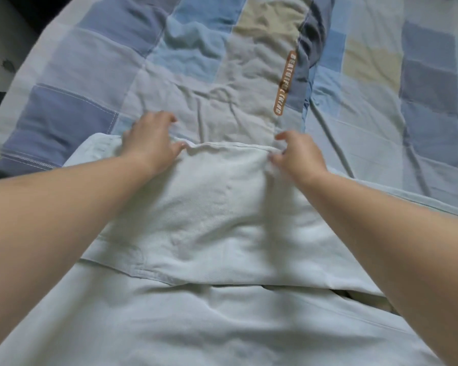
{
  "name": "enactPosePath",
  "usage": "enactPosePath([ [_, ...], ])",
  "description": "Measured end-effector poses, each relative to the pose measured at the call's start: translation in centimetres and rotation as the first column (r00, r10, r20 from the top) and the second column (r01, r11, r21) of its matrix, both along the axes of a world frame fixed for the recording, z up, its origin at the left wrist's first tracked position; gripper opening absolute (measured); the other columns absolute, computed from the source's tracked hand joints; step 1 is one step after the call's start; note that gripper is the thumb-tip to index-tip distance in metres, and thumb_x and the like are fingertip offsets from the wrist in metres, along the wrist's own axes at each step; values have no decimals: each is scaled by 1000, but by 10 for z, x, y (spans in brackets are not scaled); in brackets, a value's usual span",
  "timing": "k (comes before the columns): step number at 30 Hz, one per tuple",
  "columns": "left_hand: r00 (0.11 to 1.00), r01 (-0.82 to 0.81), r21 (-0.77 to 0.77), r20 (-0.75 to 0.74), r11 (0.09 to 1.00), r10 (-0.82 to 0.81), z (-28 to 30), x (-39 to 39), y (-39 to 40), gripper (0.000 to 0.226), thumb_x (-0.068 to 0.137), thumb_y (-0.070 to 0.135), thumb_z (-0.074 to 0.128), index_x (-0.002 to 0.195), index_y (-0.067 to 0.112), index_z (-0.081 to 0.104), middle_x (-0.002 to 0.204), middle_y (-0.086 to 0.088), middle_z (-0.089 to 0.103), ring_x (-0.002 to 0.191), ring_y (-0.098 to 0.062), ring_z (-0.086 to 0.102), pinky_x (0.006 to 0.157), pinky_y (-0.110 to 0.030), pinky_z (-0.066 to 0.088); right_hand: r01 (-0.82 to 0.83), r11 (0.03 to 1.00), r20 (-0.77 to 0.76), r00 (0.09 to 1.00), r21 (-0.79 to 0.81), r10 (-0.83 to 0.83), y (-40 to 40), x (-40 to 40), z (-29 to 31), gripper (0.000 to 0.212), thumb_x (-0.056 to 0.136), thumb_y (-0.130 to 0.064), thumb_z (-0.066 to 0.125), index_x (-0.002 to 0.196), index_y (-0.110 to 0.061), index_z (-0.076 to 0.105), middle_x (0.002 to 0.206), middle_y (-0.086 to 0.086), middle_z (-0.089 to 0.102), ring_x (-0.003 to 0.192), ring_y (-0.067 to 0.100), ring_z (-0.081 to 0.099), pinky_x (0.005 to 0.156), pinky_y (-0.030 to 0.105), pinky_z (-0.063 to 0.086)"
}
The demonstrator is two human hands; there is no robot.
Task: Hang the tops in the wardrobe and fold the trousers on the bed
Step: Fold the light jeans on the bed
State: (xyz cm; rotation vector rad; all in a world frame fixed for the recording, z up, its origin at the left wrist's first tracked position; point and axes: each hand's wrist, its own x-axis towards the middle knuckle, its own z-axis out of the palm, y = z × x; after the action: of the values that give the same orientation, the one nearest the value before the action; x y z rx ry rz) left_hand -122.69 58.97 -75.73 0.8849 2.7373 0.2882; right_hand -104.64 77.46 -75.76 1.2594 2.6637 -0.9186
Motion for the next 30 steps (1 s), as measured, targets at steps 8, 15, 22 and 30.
enactPosePath([
  [8,801,-579,-63,139,813,582,-5,-35,-60,79,80,65,55,132,6,47,137,-20,46,124,-40,46,101,-47,41,-236,955,-66,966,182,252,-54,7,-13,41,86,-19,57,127,-14,55,136,8,46,124,31,43,101,40,37],
  [15,640,-713,-42,368,699,675,4,-54,-80,60,87,45,63,127,1,55,129,-17,57,113,-35,56,86,-38,46,-508,842,50,860,184,508,-99,-32,-2,52,90,-41,50,141,-30,39,155,2,24,142,21,20,114,36,15],
  [22,735,-678,356,354,643,578,30,-81,-93,19,91,32,61,104,19,63,109,-6,63,106,-25,57,97,-37,47,-634,765,173,771,115,613,-119,-39,3,69,90,-45,50,149,-33,15,160,0,-3,146,17,-6,116,50,-2],
  [30,790,-590,257,383,766,479,24,8,-182,37,89,22,65,123,11,58,123,-7,61,99,-15,58,70,-14,45,-558,829,42,828,-42,559,-184,35,14,62,93,-41,49,148,-28,25,159,2,8,146,19,6,118,40,9],
])
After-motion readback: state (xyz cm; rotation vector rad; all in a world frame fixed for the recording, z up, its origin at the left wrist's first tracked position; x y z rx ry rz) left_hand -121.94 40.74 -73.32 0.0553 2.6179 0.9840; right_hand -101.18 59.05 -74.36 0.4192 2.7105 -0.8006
